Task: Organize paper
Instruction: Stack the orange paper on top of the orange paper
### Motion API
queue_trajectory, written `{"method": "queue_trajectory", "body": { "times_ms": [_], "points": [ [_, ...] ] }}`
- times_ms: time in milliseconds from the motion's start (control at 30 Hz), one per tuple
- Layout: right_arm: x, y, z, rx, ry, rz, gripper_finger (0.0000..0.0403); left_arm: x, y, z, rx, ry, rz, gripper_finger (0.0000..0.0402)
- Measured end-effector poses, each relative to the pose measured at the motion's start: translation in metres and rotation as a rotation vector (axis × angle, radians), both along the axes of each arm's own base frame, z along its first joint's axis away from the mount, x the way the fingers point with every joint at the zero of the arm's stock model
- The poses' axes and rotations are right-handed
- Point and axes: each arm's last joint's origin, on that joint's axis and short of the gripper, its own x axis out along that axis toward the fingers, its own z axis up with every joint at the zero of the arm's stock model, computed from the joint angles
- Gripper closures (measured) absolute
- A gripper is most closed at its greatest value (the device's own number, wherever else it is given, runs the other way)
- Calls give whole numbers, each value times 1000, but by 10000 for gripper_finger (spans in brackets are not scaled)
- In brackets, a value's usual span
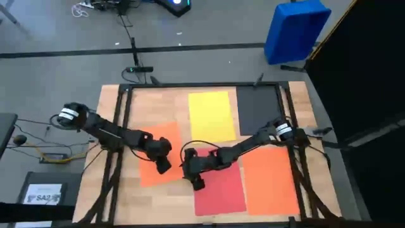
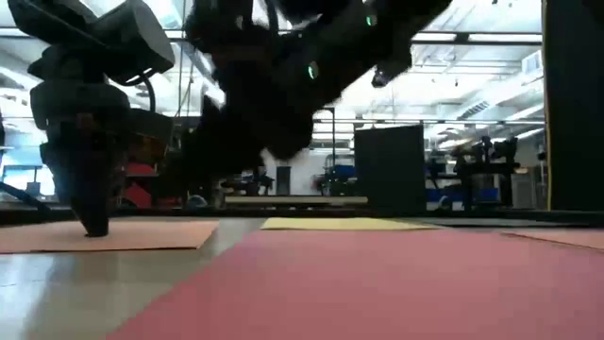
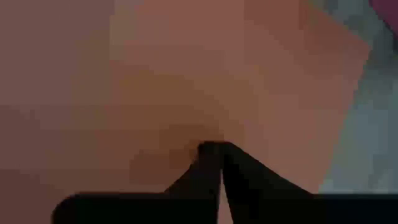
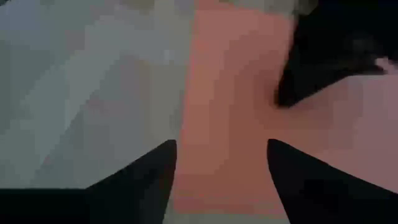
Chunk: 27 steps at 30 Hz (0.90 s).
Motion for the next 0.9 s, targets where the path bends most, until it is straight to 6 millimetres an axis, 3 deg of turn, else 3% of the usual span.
{"method": "queue_trajectory", "body": {
  "times_ms": [100,333,900],
  "points": [
    [0,7,-10,2,30,-7,171,0,0,0,-5,-2,-1,401],
    [0,11,-10,-63,31,-50,174,0,0,0,-9,-4,-1,401],
    [4,-5,-8,-268,-23,-201,183,1,0,0,-11,-12,-1,401]
  ]
}}
